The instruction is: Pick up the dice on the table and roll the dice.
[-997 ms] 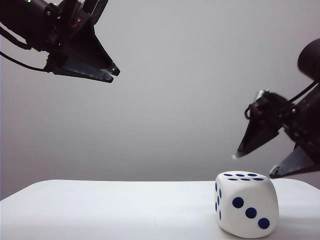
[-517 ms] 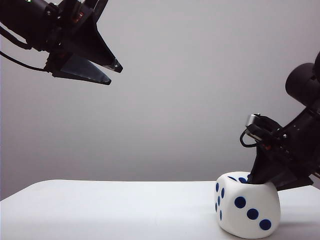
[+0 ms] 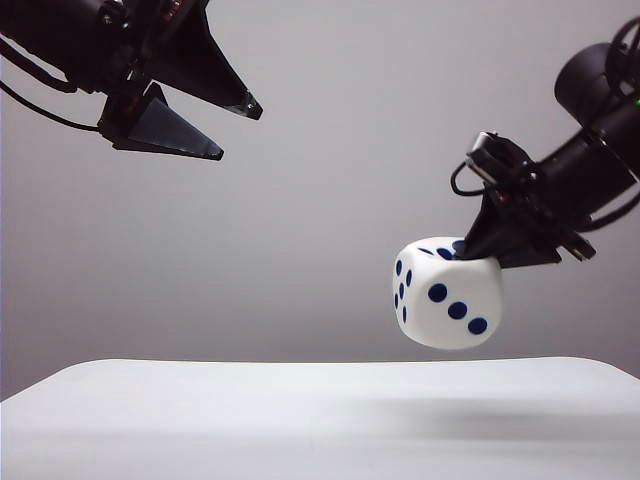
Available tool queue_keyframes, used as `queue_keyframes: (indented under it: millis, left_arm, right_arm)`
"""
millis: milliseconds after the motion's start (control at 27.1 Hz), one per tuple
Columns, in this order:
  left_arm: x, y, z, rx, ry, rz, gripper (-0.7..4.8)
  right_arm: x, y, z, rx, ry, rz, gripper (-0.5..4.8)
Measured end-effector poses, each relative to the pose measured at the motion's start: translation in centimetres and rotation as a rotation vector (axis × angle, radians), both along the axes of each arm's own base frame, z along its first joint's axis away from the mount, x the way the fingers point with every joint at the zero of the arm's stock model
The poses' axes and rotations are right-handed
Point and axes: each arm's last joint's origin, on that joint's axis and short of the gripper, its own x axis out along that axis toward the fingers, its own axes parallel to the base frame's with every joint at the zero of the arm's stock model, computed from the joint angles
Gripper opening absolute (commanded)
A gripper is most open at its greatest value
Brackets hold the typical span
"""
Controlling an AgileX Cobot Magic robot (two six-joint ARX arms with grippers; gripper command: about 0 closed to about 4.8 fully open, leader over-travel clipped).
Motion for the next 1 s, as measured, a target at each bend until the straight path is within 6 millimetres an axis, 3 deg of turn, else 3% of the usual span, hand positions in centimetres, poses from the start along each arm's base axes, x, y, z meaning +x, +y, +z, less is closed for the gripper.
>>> queue_keyframes:
  millis: [185,259,296,332,369,480,517,554,591,665,739,997]
  left_arm:
    - [0.1,0.0,0.1,-0.008,-0.007,0.003,4.27]
    - [0.1,0.0,0.2,-0.012,-0.020,0.002,4.27]
    - [0.2,-0.1,0.3,-0.015,-0.027,0.002,4.27]
    - [0.2,-0.1,0.4,-0.020,-0.039,0.003,4.27]
    - [0.3,-0.1,0.5,-0.026,-0.053,0.004,4.27]
    - [0.4,-0.1,0.6,-0.032,-0.069,0.003,4.27]
    - [0.4,-0.1,0.7,-0.033,-0.072,0.003,4.27]
    - [0.4,-0.2,0.7,-0.036,-0.079,0.003,4.27]
    - [0.4,-0.2,0.8,-0.039,-0.086,0.004,4.27]
    - [0.4,-0.2,0.8,-0.040,-0.089,0.003,4.27]
    - [0.5,-0.2,0.8,-0.041,-0.091,0.003,4.26]
    - [0.5,-0.2,0.8,-0.041,-0.092,0.003,4.26]
  right_arm:
    - [0.8,0.3,1.8,0.053,-0.001,0.054,0.29]
    - [1.5,0.5,3.5,0.103,-0.041,0.102,1.39]
    - [1.9,0.7,4.7,0.139,-0.075,0.142,2.58]
    - [2.6,1.0,7.4,0.208,-0.156,0.223,3.34]
    - [2.7,1.2,10.9,0.260,-0.247,0.292,3.51]
    - [1.9,0.9,17.6,0.280,-0.444,0.332,3.73]
    - [1.2,0.5,20.3,0.279,-0.535,0.334,3.73]
    - [-0.3,-0.3,24.3,0.271,-0.663,0.325,3.73]
    - [-1.5,-1.0,26.5,0.252,-0.733,0.283,3.73]
    - [-2.3,-1.6,27.3,0.227,-0.740,0.218,3.72]
    - [-2.4,-2.2,26.8,0.200,-0.673,0.156,3.72]
    - [-2.1,-3.0,21.9,-0.043,-0.343,0.041,3.68]
